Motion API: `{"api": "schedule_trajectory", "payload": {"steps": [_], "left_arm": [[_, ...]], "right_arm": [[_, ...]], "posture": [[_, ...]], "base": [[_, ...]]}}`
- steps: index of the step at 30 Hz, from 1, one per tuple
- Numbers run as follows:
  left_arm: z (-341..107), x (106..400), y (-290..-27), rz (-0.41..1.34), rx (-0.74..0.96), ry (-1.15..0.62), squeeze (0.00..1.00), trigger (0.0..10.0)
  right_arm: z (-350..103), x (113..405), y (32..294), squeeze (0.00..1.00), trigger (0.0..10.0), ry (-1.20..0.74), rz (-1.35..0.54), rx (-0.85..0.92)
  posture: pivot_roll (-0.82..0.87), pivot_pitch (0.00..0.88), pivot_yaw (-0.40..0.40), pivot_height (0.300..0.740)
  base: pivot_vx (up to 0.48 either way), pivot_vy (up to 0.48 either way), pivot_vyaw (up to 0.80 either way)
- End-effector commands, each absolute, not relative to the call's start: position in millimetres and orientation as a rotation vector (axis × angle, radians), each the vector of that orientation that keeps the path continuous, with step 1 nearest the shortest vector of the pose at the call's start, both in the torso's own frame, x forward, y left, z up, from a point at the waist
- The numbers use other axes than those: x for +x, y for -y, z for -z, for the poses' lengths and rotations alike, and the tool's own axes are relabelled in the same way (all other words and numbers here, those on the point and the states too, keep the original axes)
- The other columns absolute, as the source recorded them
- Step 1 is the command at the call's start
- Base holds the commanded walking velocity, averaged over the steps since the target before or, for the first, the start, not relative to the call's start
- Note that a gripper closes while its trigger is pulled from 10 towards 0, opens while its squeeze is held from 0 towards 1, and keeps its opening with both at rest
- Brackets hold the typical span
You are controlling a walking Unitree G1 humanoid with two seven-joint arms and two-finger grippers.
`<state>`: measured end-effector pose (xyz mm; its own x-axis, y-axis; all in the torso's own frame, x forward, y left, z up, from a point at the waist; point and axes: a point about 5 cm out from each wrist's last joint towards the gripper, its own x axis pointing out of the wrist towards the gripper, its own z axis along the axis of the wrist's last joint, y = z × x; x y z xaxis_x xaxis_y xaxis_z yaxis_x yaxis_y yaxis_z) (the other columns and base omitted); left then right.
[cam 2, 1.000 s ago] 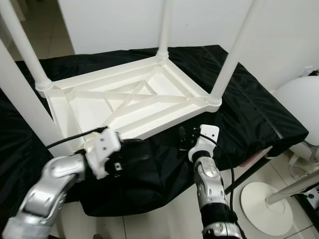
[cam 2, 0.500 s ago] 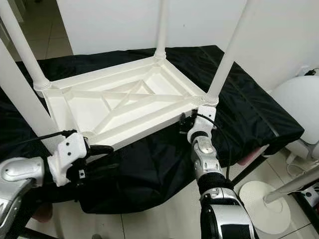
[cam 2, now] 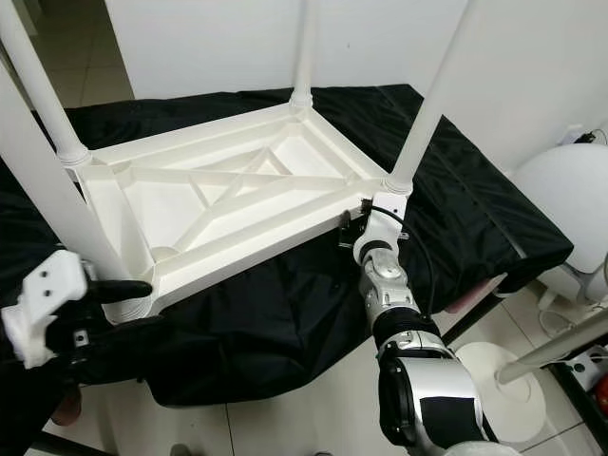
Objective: Building children table
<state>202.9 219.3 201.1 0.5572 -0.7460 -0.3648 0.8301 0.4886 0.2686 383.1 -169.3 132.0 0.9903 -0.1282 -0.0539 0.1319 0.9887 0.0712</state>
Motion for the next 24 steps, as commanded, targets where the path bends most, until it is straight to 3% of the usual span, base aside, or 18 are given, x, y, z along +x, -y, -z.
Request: {"api": "schedule_trajectory", "payload": {"steps": [1, 7, 10, 16, 18, 24], "left_arm": [[-208, 202, -240, 0.884, 0.460, -0.223, 0.00, 10.0], [-213, 201, -275, 0.767, 0.452, -0.260, 0.00, 10.0], [-204, 198, -300, 0.688, 0.336, -0.273, 0.00, 10.0], [-190, 202, -322, 0.556, 0.293, -0.301, 0.00, 10.0], [-187, 221, -343, 0.360, 0.327, -0.282, 0.00, 10.0], [-200, 265, -361, 0.050, 0.397, -0.170, 0.00, 10.0]], "right_arm": [[-133, 384, 174, 0.00, 10.0, -0.045, 0.148, 0.071], [-133, 384, 175, 0.00, 10.0, -0.047, 0.155, 0.073], [-132, 384, 177, 0.00, 10.0, -0.051, 0.175, 0.084], [-130, 383, 179, 0.00, 10.0, -0.054, 0.192, 0.103], [-128, 383, 177, 0.00, 10.0, -0.056, 0.190, 0.105], [-125, 382, 173, 0.00, 10.0, -0.056, 0.183, 0.090]], "posture": [[0.07, 0.063, -0.047, 0.740], [0.08, 0.062, -0.045, 0.740], [0.08, 0.061, -0.032, 0.740], [0.08, 0.062, -0.031, 0.740], [0.08, 0.061, -0.031, 0.740], [0.08, 0.063, -0.025, 0.740]], "base": [[0.000, 0.000, 0.00], [0.000, 0.000, 0.00], [0.000, 0.000, 0.00], [0.000, 0.000, 0.00], [0.000, 0.000, 0.00], [0.000, 0.000, 0.00]]}}
